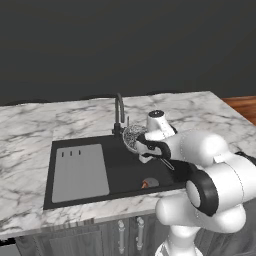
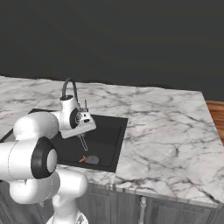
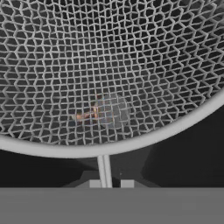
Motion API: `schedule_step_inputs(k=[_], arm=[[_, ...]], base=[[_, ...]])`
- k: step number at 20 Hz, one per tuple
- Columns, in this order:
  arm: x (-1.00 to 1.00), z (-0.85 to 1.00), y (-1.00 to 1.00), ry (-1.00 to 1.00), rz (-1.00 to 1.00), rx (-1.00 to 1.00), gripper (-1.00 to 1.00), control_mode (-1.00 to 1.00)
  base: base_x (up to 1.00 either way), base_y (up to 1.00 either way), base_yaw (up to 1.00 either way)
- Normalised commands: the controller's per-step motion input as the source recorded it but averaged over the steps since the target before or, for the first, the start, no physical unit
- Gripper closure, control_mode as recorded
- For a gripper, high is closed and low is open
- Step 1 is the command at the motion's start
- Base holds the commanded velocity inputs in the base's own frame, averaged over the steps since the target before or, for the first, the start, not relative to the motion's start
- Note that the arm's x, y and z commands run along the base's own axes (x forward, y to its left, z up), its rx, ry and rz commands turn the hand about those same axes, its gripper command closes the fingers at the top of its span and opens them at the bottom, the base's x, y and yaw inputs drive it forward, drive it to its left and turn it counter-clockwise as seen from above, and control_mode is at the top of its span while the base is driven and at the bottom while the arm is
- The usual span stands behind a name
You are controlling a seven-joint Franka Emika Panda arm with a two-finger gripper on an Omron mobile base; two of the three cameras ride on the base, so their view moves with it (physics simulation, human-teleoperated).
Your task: Pick the strainer and strainer and place them in the sink. Then turn on the water.
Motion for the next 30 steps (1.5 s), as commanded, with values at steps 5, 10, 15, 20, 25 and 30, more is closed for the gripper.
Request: schedule_step_inputs(k=[5,10,15,20,25,30], arm=[[0.00,-0.15,-0.20,0.08,0.18,-0.01,1.00,-1.00],[0.00,-0.29,-0.28,0.09,0.16,0.00,1.00,-1.00],[0.00,-0.41,-0.26,0.03,0.17,0.00,1.00,-1.00],[0.04,-0.42,-0.08,0.01,0.17,0.00,1.00,-1.00],[0.23,-0.39,0.00,0.02,0.16,0.00,1.00,-1.00],[0.26,-0.36,0.00,0.01,0.13,0.00,1.00,-1.00]], base=[[0.00,0.00,0.00],[0.00,0.00,0.00],[0.00,0.00,0.00],[0.00,0.00,0.00],[0.00,0.00,0.00],[0.00,0.00,0.00]])
